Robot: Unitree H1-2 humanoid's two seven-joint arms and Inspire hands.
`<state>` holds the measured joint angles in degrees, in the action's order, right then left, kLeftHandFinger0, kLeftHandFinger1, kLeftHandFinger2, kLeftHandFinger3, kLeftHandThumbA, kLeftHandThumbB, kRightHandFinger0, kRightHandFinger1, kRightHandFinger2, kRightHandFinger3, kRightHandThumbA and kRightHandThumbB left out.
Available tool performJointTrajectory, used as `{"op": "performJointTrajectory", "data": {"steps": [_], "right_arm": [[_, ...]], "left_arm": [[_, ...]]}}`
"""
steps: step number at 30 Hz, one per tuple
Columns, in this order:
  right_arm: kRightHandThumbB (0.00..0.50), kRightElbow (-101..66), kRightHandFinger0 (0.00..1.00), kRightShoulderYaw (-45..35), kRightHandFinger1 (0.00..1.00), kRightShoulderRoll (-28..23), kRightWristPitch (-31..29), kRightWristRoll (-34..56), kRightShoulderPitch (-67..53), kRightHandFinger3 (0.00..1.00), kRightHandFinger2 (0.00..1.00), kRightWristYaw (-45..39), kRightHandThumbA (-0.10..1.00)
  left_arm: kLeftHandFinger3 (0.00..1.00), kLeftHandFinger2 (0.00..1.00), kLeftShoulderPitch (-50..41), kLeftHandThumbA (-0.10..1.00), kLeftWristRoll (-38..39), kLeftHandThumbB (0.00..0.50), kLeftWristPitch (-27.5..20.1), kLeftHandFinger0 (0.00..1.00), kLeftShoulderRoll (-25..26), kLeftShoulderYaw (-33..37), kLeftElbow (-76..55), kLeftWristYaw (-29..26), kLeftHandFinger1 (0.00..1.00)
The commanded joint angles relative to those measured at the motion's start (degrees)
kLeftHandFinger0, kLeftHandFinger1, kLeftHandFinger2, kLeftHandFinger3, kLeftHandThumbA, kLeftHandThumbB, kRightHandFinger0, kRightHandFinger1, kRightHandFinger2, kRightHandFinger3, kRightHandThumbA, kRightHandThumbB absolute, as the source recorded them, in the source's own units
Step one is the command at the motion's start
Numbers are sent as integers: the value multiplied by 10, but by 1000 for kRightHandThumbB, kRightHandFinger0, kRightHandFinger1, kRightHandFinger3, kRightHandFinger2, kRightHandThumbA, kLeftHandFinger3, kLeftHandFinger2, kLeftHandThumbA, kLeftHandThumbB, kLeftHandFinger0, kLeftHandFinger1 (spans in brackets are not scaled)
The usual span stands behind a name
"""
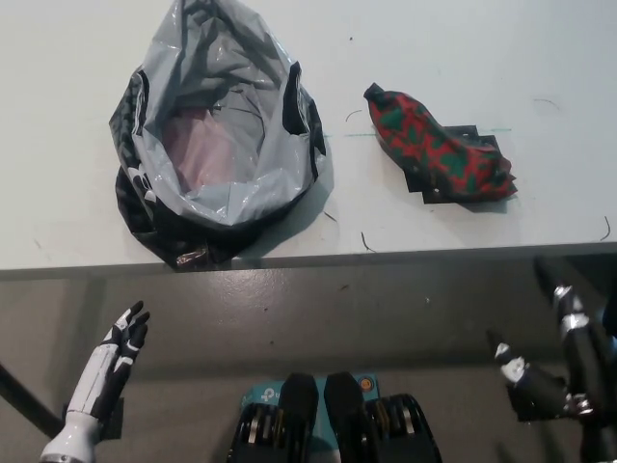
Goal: The robot uses its right hand to pick up a bag of coffee beans and puts it in the black plastic bag, then the robot grabs the top of the bag and lifts it.
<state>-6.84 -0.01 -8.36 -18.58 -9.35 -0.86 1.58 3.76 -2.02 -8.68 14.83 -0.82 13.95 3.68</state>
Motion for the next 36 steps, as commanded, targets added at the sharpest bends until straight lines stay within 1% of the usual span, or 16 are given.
{"op": "performJointTrajectory", "data": {"steps": [1, 3, 5, 6, 7, 8, 9, 11, 12, 13, 15, 19, 22, 28, 33, 36], "right_arm": [[329, -200, 1000, -34, 1000, -33, 94, -37, 43, 1000, 1000, -21, 787], [348, -269, 1000, -45, 1000, -54, 169, -65, 77, 1000, 1000, -50, 812], [356, -300, 1000, -48, 1000, -73, 208, -89, 112, 1000, 1000, -74, 790], [373, -307, 1000, -46, 1000, -82, 227, -101, 133, 1000, 1000, -86, 802], [403, -313, 1000, -42, 1000, -88, 255, -131, 161, 1000, 1000, -105, 833], [406, -310, 1000, -36, 1000, -94, 272, -157, 184, 1000, 1000, -119, 860], [426, -303, 1000, -29, 1000, -99, 286, -172, 203, 1000, 1000, -130, 895], [420, -289, 1000, -13, 1000, -111, 319, -203, 239, 1000, 1000, -155, 918], [404, -267, 1000, -1, 1000, -112, 323, -232, 264, 1000, 1000, -164, 883], [408, -250, 1000, 10, 1000, -109, 335, -254, 285, 1000, 1000, -171, 862], [409, -211, 1000, 36, 1000, -109, 353, -293, 319, 1000, 1000, -189, 905], [421, -124, 1000, 77, 1000, -107, 392, -323, 382, 1000, 1000, -204, 897], [425, -62, 1000, 100, 1000, -110, 415, -329, 424, 1000, 1000, -214, 880], [411, 75, 1000, 144, 1000, -112, 453, -330, 507, 1000, 1000, -231, 975], [390, 179, 1000, 159, 1000, -97, 444, -307, 545, 1000, 1000, -207, 950], [420, 258, 1000, 174, 1000, -86, 435, -307, 575, 1000, 1000, -187, 955]], "left_arm": [[1000, 1000, -3, 992, -4, 205, -35, 1000, 13, -5, -35, 4, 1000], [1000, 1000, -3, 995, -3, 208, -36, 1000, 14, -5, -31, 6, 1000], [1000, 1000, -4, 993, -4, 200, -38, 1000, 13, -5, -30, 5, 1000], [1000, 1000, -3, 986, -5, 192, -38, 1000, 13, -5, -29, 4, 1000], [1000, 1000, -3, 977, -4, 198, -38, 1000, 12, -5, -27, 4, 1000], [1000, 1000, -3, 975, -4, 199, -39, 1000, 12, -5, -25, 4, 1000], [1000, 1000, -3, 975, -4, 200, -40, 1000, 12, -4, -24, 5, 1000], [1000, 1000, -7, 974, -5, 202, -44, 1000, 12, -1, -24, 7, 1000], [1000, 1000, -6, 973, -7, 209, -41, 1000, 10, 0, -24, 7, 1000], [1000, 1000, -7, 975, -9, 216, -41, 1000, 11, 2, -24, 8, 1000], [1000, 1000, -7, 971, -7, 214, -42, 1000, 12, 2, -23, 10, 1000], [1000, 1000, -5, 988, -5, 215, -41, 1000, 14, 3, -19, 14, 1000], [1000, 1000, -1, 990, -3, 216, -42, 1000, 15, 3, -16, 16, 1000], [1000, 1000, 0, 993, -5, 230, -42, 1000, 14, 6, -18, 17, 1000], [1000, 1000, 1, 982, -7, 229, -42, 1000, 12, 6, -18, 18, 1000], [1000, 1000, 0, 981, -6, 236, -40, 1000, 12, 7, -18, 19, 1000]]}}
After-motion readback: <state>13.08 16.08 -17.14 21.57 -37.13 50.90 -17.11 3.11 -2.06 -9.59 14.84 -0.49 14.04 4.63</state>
